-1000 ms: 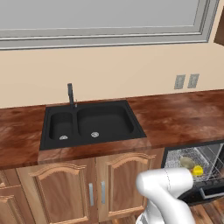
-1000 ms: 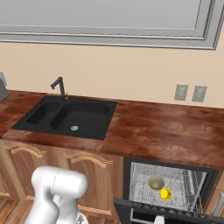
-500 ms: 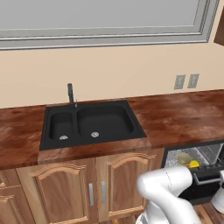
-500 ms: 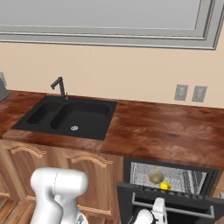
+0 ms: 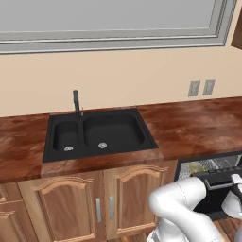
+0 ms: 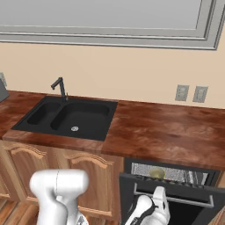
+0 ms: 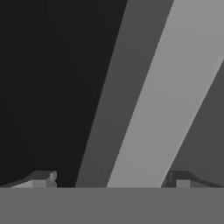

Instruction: Pick up the cup and bowl from the counter, place them in the dishwasher, and close the dishwasher door.

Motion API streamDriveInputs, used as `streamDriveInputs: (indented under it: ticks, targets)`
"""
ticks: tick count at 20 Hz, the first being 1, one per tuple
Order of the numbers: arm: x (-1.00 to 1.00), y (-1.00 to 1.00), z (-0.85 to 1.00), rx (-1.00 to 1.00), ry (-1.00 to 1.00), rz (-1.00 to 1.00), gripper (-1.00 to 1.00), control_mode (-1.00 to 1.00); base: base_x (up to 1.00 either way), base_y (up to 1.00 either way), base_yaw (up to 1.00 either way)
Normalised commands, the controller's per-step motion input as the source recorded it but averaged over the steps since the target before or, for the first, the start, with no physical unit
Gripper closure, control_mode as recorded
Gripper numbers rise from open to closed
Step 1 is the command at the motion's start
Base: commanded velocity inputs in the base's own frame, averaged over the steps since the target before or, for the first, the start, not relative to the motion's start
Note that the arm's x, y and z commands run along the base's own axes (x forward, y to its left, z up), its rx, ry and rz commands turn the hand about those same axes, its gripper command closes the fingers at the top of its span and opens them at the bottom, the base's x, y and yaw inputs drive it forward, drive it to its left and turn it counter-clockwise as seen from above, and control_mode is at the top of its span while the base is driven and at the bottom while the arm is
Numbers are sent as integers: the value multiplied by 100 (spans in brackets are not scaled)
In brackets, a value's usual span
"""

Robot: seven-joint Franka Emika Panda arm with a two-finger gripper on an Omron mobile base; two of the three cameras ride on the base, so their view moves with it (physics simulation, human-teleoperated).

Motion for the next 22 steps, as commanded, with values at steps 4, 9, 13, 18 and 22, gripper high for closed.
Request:
streamDriveInputs:
  ticks: [4,9,13,18,22]
  targets:
    - [46,-6,-53,-17,-11,0,-100,-100,0,0,0]
    - [43,-3,-55,-18,-13,0,-100,-100,0,0,0]
    - [25,-2,-53,-15,-16,0,-100,-100,0,0,0]
    - [10,-2,-55,-13,-17,0,-100,-100,0,0,0]
    - [20,-8,-62,-14,-16,0,-100,-100,0,0,0]
